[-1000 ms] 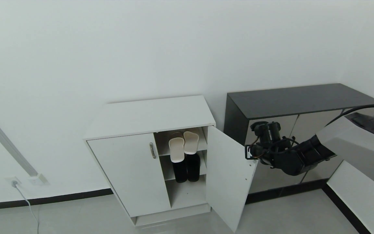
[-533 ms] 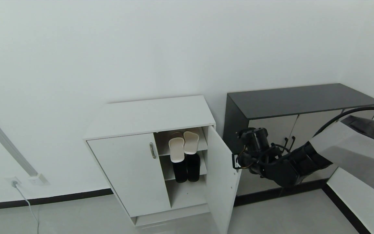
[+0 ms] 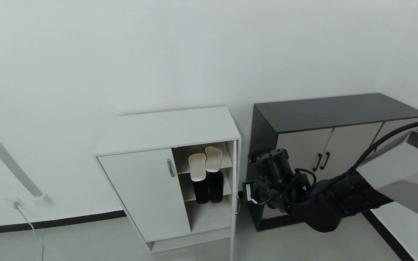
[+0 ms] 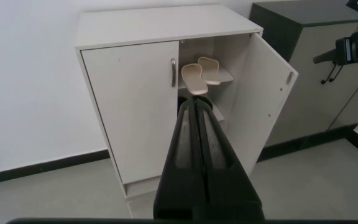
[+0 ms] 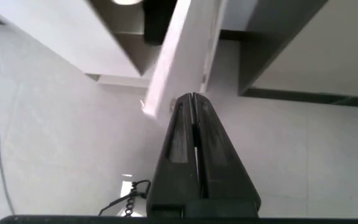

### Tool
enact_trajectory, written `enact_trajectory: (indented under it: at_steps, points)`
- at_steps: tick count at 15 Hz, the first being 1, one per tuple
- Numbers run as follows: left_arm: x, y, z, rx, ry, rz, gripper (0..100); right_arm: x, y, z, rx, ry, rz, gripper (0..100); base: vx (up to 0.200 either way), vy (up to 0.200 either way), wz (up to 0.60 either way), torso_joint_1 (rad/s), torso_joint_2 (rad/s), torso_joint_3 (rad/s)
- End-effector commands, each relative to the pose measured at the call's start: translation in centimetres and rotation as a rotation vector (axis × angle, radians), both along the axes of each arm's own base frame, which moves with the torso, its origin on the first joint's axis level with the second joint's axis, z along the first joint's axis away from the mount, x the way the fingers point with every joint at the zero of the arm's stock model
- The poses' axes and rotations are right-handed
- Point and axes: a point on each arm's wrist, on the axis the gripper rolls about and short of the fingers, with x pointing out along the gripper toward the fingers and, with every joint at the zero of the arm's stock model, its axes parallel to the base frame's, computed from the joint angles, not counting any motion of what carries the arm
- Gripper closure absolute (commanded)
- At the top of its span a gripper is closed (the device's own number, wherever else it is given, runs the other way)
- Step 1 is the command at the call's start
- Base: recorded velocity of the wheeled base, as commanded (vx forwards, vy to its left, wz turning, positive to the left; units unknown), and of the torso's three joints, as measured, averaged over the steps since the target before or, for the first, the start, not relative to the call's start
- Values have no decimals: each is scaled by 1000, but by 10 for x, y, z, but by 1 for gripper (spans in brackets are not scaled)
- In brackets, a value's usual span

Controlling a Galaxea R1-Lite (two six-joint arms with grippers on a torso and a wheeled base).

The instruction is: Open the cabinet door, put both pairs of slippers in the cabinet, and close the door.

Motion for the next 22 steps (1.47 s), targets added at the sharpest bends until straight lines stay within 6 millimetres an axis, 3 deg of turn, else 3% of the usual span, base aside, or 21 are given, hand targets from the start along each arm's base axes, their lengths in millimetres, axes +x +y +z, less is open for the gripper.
enact_trajectory:
  at_steps: [1, 7, 13, 15, 20, 22]
  points:
    - [0, 0, 0, 0, 0, 1, 100, -12, -4, 13, 31, -18, 44, 100, 0, 0, 0, 0, 0, 0]
    - [0, 0, 0, 0, 0, 1, 100, -14, -7, 14, 16, -26, 62, 100, 0, 0, 0, 0, 0, 0]
    - [0, 0, 0, 0, 0, 1, 100, -18, -9, 10, 14, -10, 80, 100, 0, 0, 600, 4, 6, 1]
    - [0, 0, 0, 3, -2, -1, 100, -20, -11, 11, 21, -23, 91, 100, 0, 0, 0, 0, 0, 0]
    - [0, 0, 0, 3, 0, -1, 100, -27, -26, 21, 7, -70, 83, 100, 0, 0, 0, 0, 0, 0]
    - [0, 0, 0, 3, 0, -1, 100, -30, -44, 28, -3, -83, 40, 100, 0, 0, 0, 0, 0, 0]
